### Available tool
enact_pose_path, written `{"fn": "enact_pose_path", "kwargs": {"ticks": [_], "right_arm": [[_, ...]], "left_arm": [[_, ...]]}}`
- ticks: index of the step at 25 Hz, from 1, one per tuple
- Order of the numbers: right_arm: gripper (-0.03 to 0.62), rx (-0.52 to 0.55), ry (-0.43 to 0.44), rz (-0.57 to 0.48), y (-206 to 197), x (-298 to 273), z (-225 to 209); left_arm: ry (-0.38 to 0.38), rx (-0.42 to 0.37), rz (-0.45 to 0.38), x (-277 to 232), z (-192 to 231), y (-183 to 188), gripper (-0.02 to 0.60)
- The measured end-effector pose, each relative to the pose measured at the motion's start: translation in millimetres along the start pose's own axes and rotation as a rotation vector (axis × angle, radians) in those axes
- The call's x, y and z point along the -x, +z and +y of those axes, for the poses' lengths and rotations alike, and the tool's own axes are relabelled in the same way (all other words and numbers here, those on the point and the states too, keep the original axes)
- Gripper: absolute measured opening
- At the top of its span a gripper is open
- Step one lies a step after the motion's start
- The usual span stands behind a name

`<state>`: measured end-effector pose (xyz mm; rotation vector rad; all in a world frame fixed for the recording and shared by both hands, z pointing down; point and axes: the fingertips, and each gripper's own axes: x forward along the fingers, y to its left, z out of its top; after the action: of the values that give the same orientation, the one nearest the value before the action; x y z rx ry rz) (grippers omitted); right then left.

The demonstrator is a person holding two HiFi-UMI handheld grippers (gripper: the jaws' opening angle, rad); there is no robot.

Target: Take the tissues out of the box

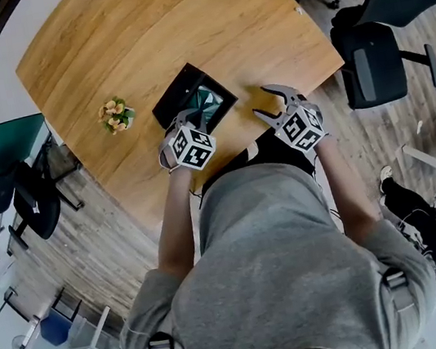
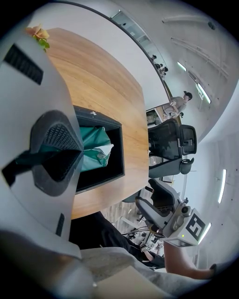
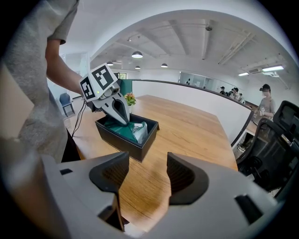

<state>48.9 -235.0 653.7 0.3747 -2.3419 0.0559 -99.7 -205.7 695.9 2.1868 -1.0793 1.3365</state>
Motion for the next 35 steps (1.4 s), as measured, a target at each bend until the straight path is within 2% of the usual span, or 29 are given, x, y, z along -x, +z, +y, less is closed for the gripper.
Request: {"fn": "enact_pose_path", "kwargs": {"ticks": [29,35], "right_arm": [[0.259,-0.044,-0.123,-0.038,-1.6,30.5,28.5],[0.258,-0.048,-0.121,-0.032,-12.6,40.3,34.8]], "left_arm": [[0.035,-0.12,-0.034,33.9,-9.6,21.1,0.02],[0.071,-0.137,-0.028,43.4,-8.8,23.1,0.02]]}}
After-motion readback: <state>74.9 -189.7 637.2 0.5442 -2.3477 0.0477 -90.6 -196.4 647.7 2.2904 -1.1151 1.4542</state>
